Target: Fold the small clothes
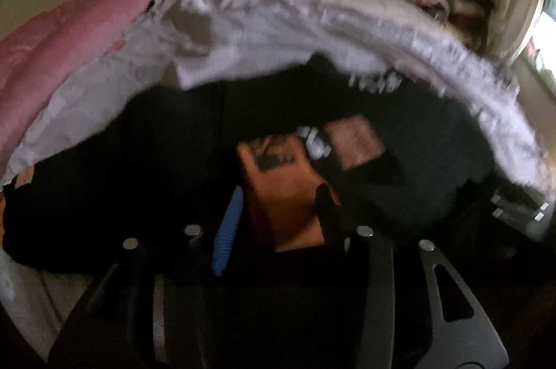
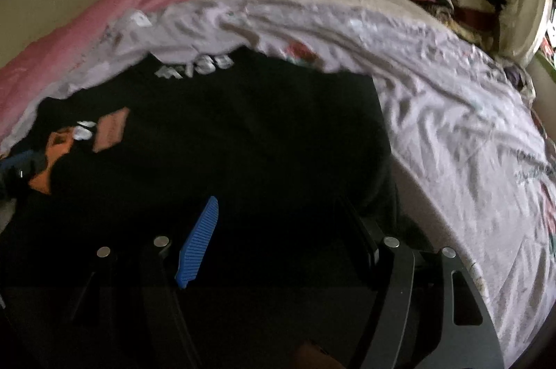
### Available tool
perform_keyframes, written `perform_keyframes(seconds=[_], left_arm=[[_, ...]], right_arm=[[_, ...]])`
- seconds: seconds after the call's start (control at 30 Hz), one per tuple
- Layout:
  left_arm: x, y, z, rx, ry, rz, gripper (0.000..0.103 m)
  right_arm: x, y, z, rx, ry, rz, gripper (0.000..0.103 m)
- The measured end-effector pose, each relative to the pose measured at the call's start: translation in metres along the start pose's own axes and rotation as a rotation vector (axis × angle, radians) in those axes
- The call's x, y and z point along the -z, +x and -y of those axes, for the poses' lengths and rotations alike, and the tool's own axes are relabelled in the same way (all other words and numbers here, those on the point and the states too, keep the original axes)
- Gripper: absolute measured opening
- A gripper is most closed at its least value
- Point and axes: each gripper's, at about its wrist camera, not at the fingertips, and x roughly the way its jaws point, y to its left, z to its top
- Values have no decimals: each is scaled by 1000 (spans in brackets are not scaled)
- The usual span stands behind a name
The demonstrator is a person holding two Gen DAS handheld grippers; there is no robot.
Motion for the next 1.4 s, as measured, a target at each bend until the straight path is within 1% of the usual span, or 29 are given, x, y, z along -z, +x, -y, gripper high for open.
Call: perform_keyframes(seconds=[0.07,0.1,0.17,0.23,0.33,0.4,0.47,0.53,0.6,0.63,0.67,0.73,0.8,0.9,0.97,1.13,1.4], left_arm=[[5,8,-5,-7,-17,-30,38],[7,8,-7,-4,-30,-30,38],[8,3,-8,-19,-26,-16,38],[10,-5,-9,-26,-26,3,38],[13,-17,-13,-35,-33,25,44],[14,-26,-17,-39,-40,44,53],[16,-34,-23,-59,-48,60,58],[18,-41,-28,-67,-61,73,62],[22,-51,-35,-77,-79,96,73],[23,-55,-37,-79,-83,106,75],[25,-61,-41,-84,-89,121,80],[27,-68,-45,-98,-97,137,84],[29,-75,-52,-123,-109,154,91],[32,-82,-61,-157,-133,168,93],[35,-86,-70,-154,-159,170,93],[40,-91,-90,-175,-209,169,93],[45,-95,-110,-187,-254,177,93]], right_arm=[[0,1,0,-2,5,-2,70],[0,0,-1,6,-1,3,70],[1,-6,-4,8,-7,22,70],[2,-16,-5,-22,2,43,71],[2,-33,-10,-47,1,85,77],[1,-44,-16,-69,-2,111,80],[1,-55,-24,-92,-15,133,86],[1,-62,-34,-108,-31,152,89],[1,-68,-43,-123,-50,163,93],[2,-71,-49,-130,-63,167,95],[2,-73,-55,-133,-76,174,95],[2,-78,-65,-142,-99,184,96],[2,-82,-74,-148,-117,194,97],[1,-87,-87,-162,-138,204,98],[0,-90,-95,-167,-153,211,98],[-1,-95,-117,-177,-192,226,98],[-4,-98,-142,-196,-232,236,98]])
